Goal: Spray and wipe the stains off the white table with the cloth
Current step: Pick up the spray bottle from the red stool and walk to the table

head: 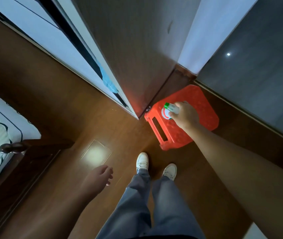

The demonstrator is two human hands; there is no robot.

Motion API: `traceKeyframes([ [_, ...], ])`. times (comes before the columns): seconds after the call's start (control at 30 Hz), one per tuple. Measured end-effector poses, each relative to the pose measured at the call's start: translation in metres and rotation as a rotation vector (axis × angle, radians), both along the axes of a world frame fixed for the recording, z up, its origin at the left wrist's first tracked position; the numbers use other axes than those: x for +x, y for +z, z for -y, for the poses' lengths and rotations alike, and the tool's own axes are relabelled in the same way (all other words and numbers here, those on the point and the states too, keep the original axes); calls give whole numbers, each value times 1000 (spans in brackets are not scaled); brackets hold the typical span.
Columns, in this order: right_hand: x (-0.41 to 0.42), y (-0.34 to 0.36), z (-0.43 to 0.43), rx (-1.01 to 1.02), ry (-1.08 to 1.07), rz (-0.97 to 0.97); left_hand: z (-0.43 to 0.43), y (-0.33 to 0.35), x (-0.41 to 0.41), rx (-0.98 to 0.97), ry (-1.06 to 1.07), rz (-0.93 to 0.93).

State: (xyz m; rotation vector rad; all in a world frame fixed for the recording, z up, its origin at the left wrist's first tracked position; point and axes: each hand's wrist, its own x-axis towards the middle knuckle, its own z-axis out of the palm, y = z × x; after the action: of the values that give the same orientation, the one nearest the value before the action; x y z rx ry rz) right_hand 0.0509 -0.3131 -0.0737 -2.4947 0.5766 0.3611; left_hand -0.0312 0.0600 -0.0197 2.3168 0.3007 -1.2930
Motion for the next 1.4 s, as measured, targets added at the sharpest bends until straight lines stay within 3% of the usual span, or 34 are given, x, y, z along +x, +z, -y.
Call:
traceKeyframes([
  [0.33, -163, 75, -15, 153, -320, 31, -28, 25, -7, -55, 36, 46],
  [0.53, -239, 109, -17, 195, -337, 80, -28, 34, -19, -120, 106, 88],
  [0.73, -246, 118, -7, 263, -118, 105, -29, 45, -70, -111, 260, 147],
  [0.87, -235, 116, -4, 280, 58, 76, -31, 51, -123, -89, 471, 143],
  [1.13, -213, 114, -29, 258, 555, 112, -22, 51, -287, 27, 985, 122],
  [1.4, -218, 121, -119, 261, 960, 14, -14, 36, -474, 65, 1487, 58],
])
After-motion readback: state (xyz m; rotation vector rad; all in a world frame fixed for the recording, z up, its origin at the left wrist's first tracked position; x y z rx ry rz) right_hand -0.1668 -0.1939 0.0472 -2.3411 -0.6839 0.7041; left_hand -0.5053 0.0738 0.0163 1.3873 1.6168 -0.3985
